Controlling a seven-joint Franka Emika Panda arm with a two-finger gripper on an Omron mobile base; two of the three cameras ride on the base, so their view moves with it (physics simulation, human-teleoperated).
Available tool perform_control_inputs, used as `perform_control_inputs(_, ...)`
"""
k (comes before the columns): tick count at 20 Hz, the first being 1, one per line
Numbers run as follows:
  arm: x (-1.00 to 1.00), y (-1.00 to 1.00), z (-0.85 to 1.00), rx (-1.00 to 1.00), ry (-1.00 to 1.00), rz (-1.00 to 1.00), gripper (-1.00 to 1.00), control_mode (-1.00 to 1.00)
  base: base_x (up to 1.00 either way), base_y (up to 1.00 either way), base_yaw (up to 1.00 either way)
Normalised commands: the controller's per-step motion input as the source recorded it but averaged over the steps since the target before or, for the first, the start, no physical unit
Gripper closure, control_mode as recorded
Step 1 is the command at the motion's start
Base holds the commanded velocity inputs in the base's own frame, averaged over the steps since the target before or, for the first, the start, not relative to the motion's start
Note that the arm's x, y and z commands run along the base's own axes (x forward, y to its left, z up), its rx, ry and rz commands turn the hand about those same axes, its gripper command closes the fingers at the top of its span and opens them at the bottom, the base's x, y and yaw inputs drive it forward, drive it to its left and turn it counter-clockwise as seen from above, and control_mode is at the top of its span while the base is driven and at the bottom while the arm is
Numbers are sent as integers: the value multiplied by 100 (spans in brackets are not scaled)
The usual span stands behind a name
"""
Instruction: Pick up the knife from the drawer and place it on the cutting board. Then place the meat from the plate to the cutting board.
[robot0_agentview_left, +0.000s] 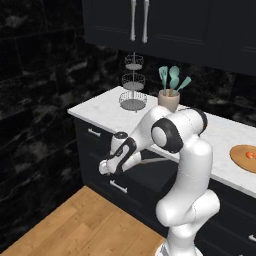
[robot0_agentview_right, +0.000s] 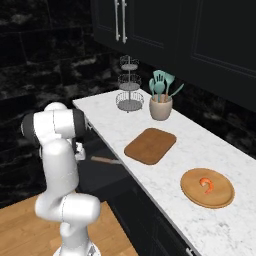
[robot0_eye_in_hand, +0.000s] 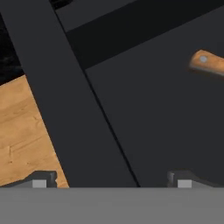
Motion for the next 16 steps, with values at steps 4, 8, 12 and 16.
perform_control_inputs(4, -48, 54, -4, 0, 0, 0, -100, -100, 0, 0, 0)
perform_control_inputs(8, -60, 72, 0, 0, 0, 0, -100, -100, 0, 0, 0)
perform_control_inputs(12, -72, 81, 0, 0, 0, 1, -100, -100, 0, 0, 0)
perform_control_inputs(16, -67, 77, 0, 0, 0, 2, -100, -100, 0, 0, 0)
